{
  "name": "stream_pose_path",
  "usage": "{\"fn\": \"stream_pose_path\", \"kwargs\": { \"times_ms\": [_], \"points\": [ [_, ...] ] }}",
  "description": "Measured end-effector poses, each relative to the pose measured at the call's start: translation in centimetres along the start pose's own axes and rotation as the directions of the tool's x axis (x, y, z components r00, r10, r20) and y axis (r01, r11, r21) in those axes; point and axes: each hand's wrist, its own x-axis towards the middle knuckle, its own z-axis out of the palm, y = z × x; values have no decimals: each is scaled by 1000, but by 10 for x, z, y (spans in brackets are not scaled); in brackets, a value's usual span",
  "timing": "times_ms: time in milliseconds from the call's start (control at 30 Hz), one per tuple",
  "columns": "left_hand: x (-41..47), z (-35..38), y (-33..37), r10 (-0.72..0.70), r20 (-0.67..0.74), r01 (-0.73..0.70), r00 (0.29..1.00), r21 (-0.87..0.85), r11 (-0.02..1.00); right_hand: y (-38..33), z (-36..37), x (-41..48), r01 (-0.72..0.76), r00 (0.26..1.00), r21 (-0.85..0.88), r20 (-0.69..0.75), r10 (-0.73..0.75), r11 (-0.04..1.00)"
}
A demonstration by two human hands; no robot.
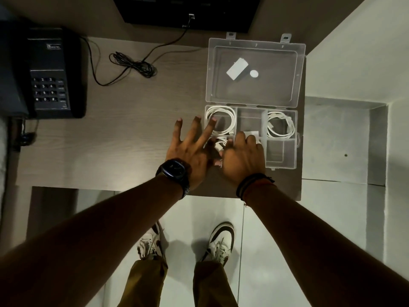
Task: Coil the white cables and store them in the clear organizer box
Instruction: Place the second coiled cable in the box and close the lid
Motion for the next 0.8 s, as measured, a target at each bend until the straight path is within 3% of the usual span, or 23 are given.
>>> {"fn": "stream_pose_path", "kwargs": {
  "times_ms": [133,367,467,633,800],
  "points": [
    [-6,-2,4,23,-19,-23,1000,-33,999,3,-8,5,-16,1000,-65,1,16,998],
    [-12,-3,-3,71,-74,-77,995,-81,994,4,-1,3,-28,997,17,-66,29,999],
    [-9,-6,-6,-77,-141,37,987,-267,963,6,2,3,-19,996,57,-86,24,998],
    [14,-7,-2,-480,-39,387,876,-538,749,8,5,7,2,998,46,-68,2,999],
    [34,-2,5,-686,223,629,692,-652,423,9,5,12,-6,999,5,-45,7,1000]
  ]
}}
